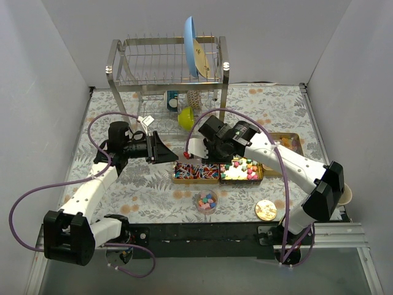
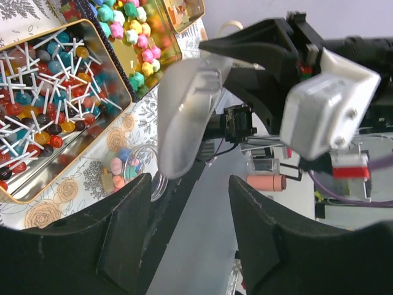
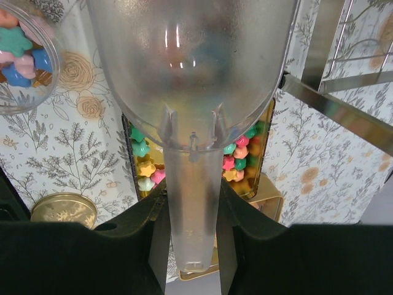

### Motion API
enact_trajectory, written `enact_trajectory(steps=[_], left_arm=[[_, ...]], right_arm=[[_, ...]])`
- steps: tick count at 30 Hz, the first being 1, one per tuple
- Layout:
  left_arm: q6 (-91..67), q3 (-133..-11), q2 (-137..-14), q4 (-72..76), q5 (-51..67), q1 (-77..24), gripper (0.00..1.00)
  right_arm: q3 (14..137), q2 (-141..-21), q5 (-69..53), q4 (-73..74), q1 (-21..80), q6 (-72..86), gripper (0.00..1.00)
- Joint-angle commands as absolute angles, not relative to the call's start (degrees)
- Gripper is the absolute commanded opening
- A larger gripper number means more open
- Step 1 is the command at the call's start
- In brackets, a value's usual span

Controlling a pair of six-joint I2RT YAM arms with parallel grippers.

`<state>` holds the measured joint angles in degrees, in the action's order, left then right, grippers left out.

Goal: Pack the candies
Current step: Adjust the spatula.

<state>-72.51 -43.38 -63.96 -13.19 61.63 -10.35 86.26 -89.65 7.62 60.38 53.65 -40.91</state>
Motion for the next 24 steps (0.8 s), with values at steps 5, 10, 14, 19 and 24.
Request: enact_trajectory(steps=[5, 10, 14, 19, 24], left_arm=[[-77.34, -41.40, -65.30, -8.35, 62.75, -8.88, 0.46], [-80.15, -40.87, -66.97, -3.35, 64.95, -8.96, 0.19], [-80.77, -40.43, -68.02, -1.93, 67.58, -8.96, 0.00], [-80.25, -38.76, -68.20, 2.02, 70.22, -8.96, 0.00], [-77.96, -36.74, -68.38, 3.16, 71.98, -8.88, 0.00]], right_arm=[[91.05, -89.82, 9.75, 60.82, 58.53, -41.31, 0.01], [91.32, -90.26, 10.02, 60.21, 59.06, -40.96, 0.01], [91.67, -90.96, 10.11, 59.77, 59.06, -40.61, 0.01], [93.07, -89.66, 0.47, 62.49, 56.61, -38.15, 0.33], [90.98, -82.10, -24.93, 59.17, 44.14, -36.21, 0.57]])
